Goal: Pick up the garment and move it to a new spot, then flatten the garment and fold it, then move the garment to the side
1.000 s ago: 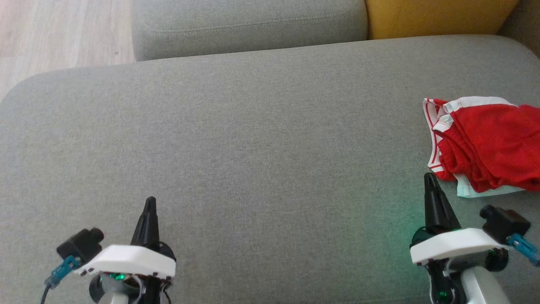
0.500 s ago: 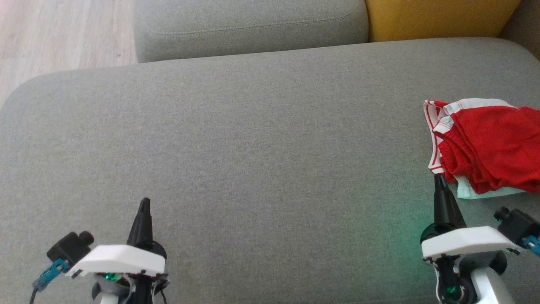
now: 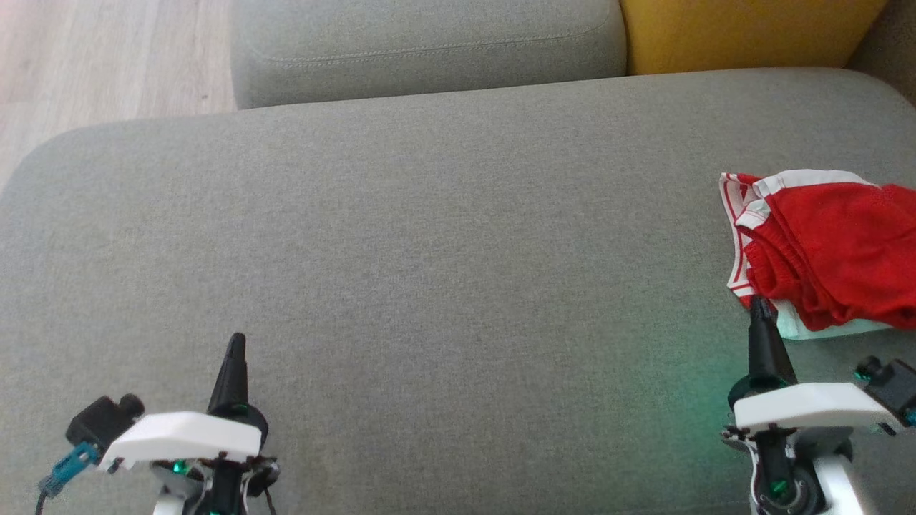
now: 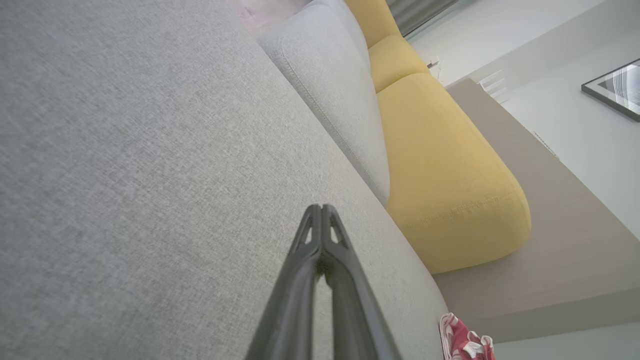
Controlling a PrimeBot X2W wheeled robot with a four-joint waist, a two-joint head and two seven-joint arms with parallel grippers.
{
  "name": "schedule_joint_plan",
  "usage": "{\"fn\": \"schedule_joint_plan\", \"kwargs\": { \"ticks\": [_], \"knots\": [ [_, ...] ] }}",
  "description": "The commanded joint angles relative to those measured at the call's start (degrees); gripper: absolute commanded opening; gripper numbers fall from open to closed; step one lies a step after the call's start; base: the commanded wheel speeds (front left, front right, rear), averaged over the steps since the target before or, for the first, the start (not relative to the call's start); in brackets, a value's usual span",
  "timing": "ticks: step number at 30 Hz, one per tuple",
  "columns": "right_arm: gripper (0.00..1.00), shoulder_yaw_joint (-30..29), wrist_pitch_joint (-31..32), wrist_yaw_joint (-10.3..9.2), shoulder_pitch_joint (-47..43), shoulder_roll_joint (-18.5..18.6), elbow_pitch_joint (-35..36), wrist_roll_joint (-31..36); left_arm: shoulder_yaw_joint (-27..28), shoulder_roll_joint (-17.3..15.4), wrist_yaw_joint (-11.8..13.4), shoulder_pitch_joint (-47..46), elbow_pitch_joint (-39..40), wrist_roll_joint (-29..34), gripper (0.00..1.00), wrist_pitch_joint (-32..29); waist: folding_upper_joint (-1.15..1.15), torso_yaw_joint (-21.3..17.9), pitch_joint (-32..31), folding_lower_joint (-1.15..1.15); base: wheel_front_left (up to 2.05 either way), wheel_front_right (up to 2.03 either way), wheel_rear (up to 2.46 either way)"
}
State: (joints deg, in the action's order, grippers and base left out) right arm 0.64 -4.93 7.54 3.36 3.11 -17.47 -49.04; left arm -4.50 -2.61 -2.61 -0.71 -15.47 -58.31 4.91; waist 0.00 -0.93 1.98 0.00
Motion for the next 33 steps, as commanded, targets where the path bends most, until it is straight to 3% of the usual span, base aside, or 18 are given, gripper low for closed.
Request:
{"fn": "schedule_joint_plan", "kwargs": {
  "ticks": [1,33],
  "knots": [
    [0.0,0.1,0.3,-0.03,2.6,1.0,2.1,-1.8,1.8,-0.6,-0.6,-3.3,1.6,-1.4,0.0,-0.4,0.0,0.0,0.0,0.0,0.0,0.0,0.0],
    [0.0,-2.6,5.1,-0.04,2.6,1.0,2.8,-23.0,6.0,-0.7,-2.7,-4.3,1.5,-17.7,0.0,-5.6,0.0,0.5,-0.9,0.0,0.0,0.0,0.0]
  ]
}}
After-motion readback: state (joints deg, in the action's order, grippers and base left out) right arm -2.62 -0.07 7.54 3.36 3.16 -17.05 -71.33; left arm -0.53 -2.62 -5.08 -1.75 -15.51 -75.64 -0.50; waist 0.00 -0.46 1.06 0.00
